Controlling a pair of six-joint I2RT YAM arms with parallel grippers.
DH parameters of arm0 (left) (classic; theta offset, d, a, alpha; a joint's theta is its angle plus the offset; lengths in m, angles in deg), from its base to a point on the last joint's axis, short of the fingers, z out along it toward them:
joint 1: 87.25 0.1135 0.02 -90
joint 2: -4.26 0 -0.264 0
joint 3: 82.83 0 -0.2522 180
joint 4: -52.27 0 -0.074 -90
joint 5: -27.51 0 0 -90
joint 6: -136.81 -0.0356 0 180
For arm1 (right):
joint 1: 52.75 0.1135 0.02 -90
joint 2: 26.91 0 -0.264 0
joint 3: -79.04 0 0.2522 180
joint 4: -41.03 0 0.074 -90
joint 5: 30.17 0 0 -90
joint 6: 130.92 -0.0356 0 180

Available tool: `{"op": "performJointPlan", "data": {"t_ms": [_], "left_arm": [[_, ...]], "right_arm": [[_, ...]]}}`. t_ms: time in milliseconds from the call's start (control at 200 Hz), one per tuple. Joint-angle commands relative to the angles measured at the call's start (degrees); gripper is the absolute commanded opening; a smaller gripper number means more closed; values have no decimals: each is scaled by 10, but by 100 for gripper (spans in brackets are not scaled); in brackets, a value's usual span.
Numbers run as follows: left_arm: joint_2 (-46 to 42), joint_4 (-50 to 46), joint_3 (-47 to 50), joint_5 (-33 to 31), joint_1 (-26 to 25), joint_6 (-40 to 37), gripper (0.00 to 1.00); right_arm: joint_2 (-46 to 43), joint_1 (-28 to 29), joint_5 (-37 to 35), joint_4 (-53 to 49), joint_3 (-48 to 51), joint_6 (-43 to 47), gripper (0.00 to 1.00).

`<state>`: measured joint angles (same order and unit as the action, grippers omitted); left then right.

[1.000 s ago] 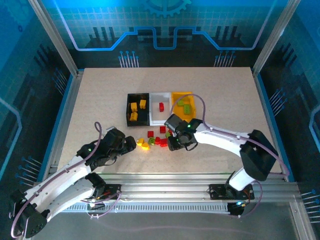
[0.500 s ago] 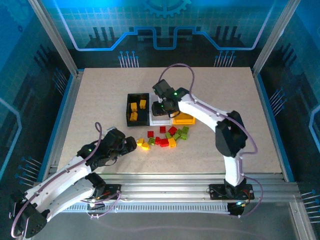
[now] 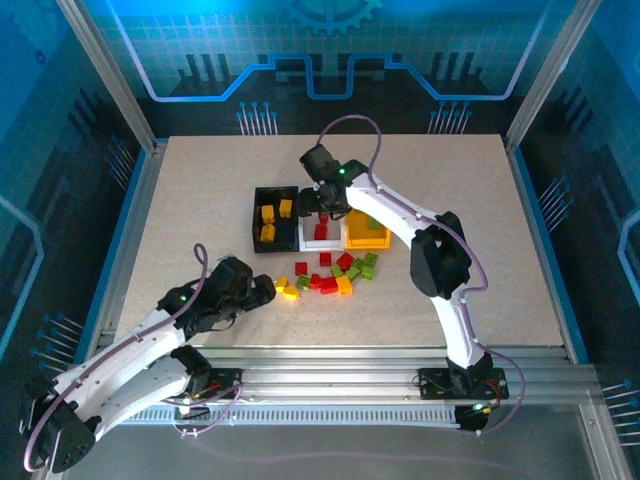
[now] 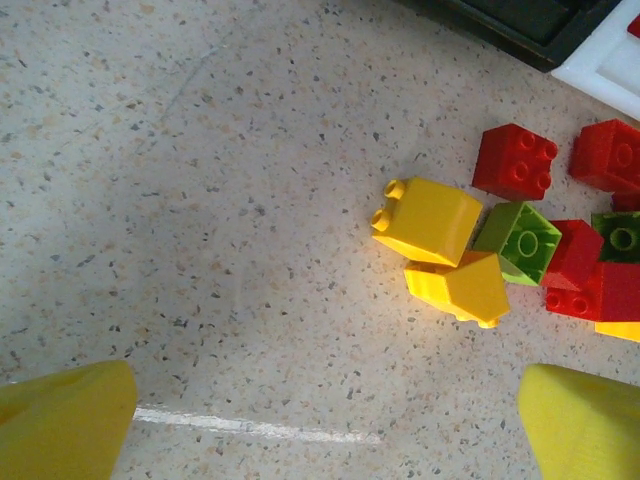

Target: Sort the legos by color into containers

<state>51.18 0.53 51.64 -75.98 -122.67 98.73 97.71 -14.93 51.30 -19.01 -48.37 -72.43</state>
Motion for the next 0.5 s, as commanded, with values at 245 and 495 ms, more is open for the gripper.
{"op": "performJointPlan", "data": {"t_ms": [245,495], "left_arm": [[153,87,-59,32,-61,-69,95],[308,104,-124,-18,-85,-96,88]], "right_arm": [[-222,1,5,69,236,-26,68],[-307,-20,9,88,340,-35,68]]}}
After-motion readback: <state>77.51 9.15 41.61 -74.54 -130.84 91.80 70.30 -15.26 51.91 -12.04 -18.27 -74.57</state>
